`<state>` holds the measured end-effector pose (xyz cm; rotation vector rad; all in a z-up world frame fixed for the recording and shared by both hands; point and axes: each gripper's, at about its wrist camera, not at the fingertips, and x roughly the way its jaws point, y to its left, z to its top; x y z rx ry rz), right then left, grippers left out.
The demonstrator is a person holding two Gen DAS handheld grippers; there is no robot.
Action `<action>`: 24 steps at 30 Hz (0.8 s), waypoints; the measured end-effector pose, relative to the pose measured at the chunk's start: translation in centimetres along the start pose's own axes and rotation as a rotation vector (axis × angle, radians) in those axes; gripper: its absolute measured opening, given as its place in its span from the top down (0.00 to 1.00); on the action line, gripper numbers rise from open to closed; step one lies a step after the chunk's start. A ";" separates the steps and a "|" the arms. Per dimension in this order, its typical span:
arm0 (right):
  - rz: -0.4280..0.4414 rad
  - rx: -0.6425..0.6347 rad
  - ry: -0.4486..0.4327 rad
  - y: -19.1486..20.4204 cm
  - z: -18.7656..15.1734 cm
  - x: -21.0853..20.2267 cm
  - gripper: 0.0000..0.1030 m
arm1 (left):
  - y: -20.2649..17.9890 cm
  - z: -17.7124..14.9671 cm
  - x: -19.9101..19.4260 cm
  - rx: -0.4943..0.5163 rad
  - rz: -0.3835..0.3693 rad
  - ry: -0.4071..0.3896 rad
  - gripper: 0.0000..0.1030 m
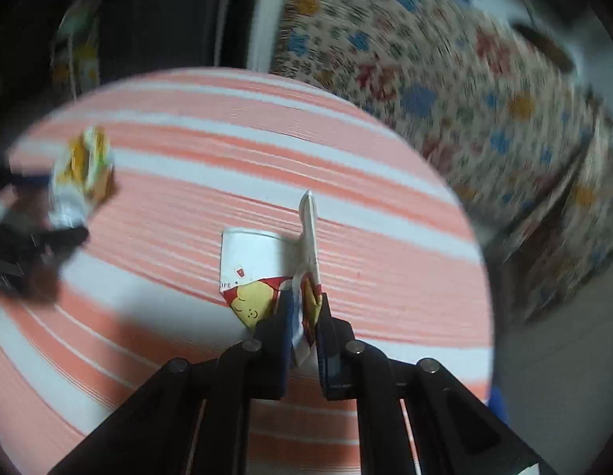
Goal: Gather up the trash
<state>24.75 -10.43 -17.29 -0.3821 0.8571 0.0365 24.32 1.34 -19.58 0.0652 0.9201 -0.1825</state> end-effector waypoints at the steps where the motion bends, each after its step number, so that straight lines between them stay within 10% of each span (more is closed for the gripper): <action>1: -0.058 -0.075 -0.010 1.2 -0.1 0.0 0.90 | 0.0 0.0 0.0 0.001 0.000 0.000 0.00; 5: -0.217 -0.281 -0.055 4.4 -1.1 0.0 0.90 | 0.1 -0.1 0.0 -0.002 -0.003 -0.001 0.00; 10: 0.021 -0.068 -0.047 0.1 0.1 -0.9 0.87 | 0.0 -0.1 -0.1 -0.004 -0.006 -0.003 0.00; 13: 0.183 0.068 -0.032 -2.7 0.6 -1.2 0.44 | 0.1 -0.1 -0.1 -0.008 -0.011 -0.004 0.00; 15: 0.221 0.081 -0.059 -3.3 0.6 -2.1 0.40 | 0.1 -0.1 -0.1 -0.009 -0.012 -0.005 0.00; 24: 0.114 -0.138 -0.099 2.2 1.7 -2.9 0.33 | 0.0 -0.1 -0.1 -0.008 -0.009 -0.005 0.00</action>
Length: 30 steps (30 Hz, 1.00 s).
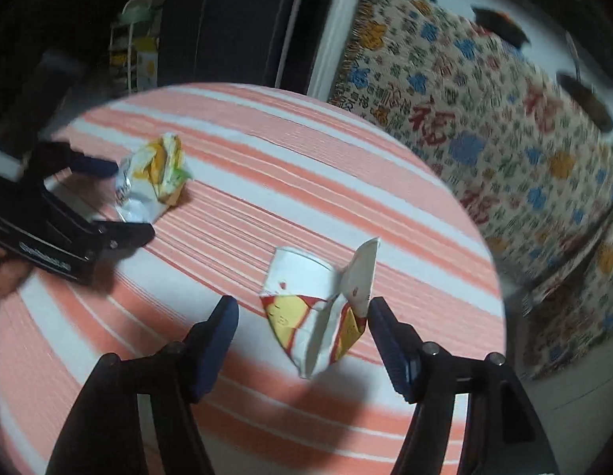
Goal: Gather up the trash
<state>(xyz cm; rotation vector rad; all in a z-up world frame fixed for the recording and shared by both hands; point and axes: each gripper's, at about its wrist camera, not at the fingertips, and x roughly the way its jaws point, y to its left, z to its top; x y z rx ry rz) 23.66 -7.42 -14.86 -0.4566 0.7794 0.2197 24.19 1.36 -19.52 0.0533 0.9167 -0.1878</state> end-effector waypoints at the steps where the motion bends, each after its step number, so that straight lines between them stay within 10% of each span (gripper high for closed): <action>1: -0.038 -0.039 0.001 0.9 0.2 0.2 0.33 | 0.0 0.0 0.0 0.000 0.000 0.000 0.00; 3: -0.070 -0.072 0.011 1.9 0.5 0.9 0.41 | 0.0 0.0 0.0 0.001 0.001 0.000 0.00; 4: -0.063 -0.066 0.022 2.0 0.6 1.2 0.64 | 0.0 0.0 0.0 0.000 0.000 0.000 0.00; 10: 0.070 0.172 0.015 -1.4 0.6 1.4 0.70 | 0.0 0.0 0.0 -0.004 -0.007 -0.003 0.00; 18: 0.457 0.704 0.057 -9.3 -4.3 2.5 0.71 | 0.0 0.0 0.1 -0.003 -0.005 -0.003 0.00; 30: 0.111 0.369 0.077 -7.4 -4.8 0.5 0.66 | -0.2 -0.1 0.1 0.006 0.010 0.001 0.00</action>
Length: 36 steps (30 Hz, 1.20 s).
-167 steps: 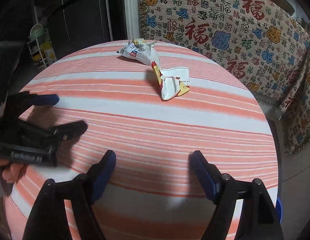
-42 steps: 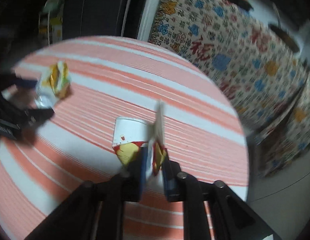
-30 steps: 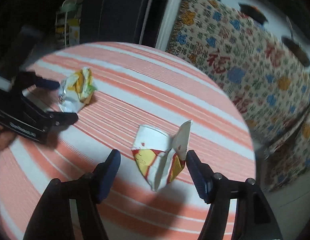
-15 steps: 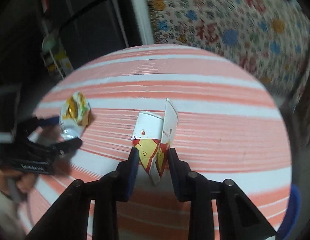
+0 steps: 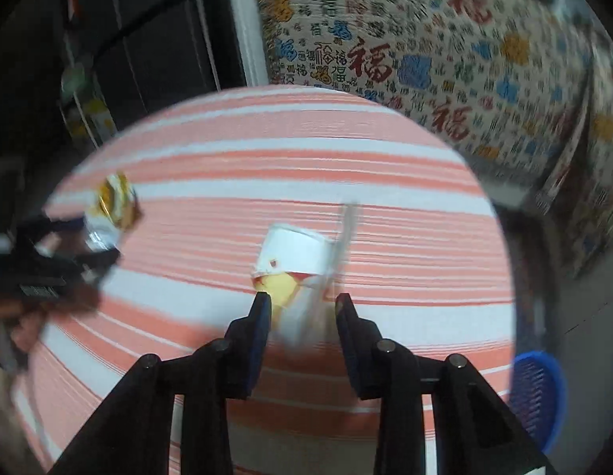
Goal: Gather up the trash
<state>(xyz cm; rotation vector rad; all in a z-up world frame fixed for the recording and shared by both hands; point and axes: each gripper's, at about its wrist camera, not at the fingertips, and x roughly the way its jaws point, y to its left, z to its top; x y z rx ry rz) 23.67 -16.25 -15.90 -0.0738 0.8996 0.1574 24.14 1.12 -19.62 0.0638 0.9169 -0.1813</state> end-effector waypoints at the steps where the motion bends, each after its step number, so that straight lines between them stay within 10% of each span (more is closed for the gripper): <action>1: -0.008 -0.025 0.005 0.4 0.0 0.0 0.59 | 0.0 0.0 0.0 0.001 0.001 0.000 0.00; 7: 0.031 0.001 -0.111 0.0 0.3 -2.8 0.47 | -0.1 0.1 0.0 0.002 0.003 0.001 0.00; 11: 0.062 -0.012 -0.088 0.0 1.2 -1.4 0.91 | 0.0 0.0 0.0 0.003 0.002 0.000 0.00; 25: -0.018 -0.442 -0.100 10.4 -0.1 0.9 0.95 | -0.1 0.0 0.1 0.001 -0.001 -0.001 0.00; 36: 0.276 -0.095 0.051 6.2 1.6 4.2 0.98 | -0.3 0.1 0.2 0.006 0.007 0.001 0.00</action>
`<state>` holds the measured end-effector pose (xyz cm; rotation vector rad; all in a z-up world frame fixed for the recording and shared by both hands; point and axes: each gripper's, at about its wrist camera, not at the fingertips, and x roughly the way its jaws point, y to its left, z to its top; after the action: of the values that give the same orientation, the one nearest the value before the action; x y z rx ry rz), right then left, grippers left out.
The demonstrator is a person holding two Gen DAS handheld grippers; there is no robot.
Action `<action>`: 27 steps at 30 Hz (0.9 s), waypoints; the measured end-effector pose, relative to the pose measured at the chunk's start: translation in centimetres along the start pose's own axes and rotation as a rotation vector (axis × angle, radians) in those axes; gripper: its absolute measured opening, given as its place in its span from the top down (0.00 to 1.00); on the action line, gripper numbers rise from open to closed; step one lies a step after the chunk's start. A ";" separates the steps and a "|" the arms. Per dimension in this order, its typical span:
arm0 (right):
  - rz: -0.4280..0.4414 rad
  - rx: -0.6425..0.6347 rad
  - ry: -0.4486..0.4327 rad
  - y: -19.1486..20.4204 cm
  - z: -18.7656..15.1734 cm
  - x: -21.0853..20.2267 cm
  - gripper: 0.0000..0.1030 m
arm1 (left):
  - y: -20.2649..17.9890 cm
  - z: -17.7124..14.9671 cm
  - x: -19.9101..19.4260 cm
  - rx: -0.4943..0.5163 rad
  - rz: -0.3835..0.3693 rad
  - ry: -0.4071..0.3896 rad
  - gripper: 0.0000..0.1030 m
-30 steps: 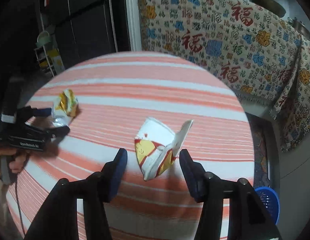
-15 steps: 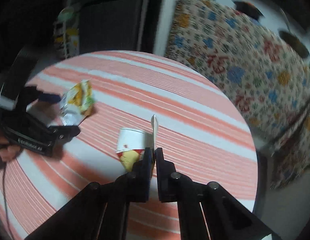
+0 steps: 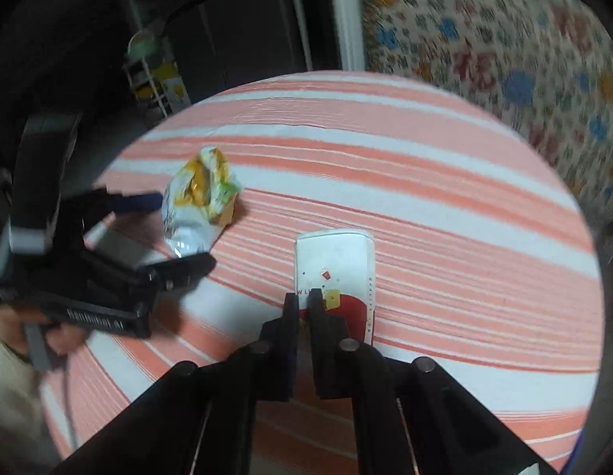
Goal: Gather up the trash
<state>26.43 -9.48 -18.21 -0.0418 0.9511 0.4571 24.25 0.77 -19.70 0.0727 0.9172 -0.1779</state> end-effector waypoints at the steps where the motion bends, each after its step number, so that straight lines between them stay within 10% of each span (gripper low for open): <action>1: 0.030 0.034 0.002 -0.6 0.2 0.2 1.00 | 0.0 0.0 0.0 -0.001 -0.001 0.000 0.00; 6: -0.017 -0.014 -0.031 0.9 0.1 -0.3 0.89 | 0.0 -0.1 0.0 -0.003 -0.005 -0.002 0.00; 9: 0.023 -0.065 -0.116 2.3 0.1 -2.8 0.41 | 0.0 -0.1 0.0 -0.003 -0.005 -0.003 0.00; 27: -0.212 -0.030 -0.231 0.2 -2.5 -6.6 0.38 | 0.0 -0.2 0.0 -0.001 -0.005 -0.003 0.00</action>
<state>21.19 -12.26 -14.40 -0.1137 0.7037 0.2729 24.13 0.80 -19.84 0.0693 0.9150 -0.1817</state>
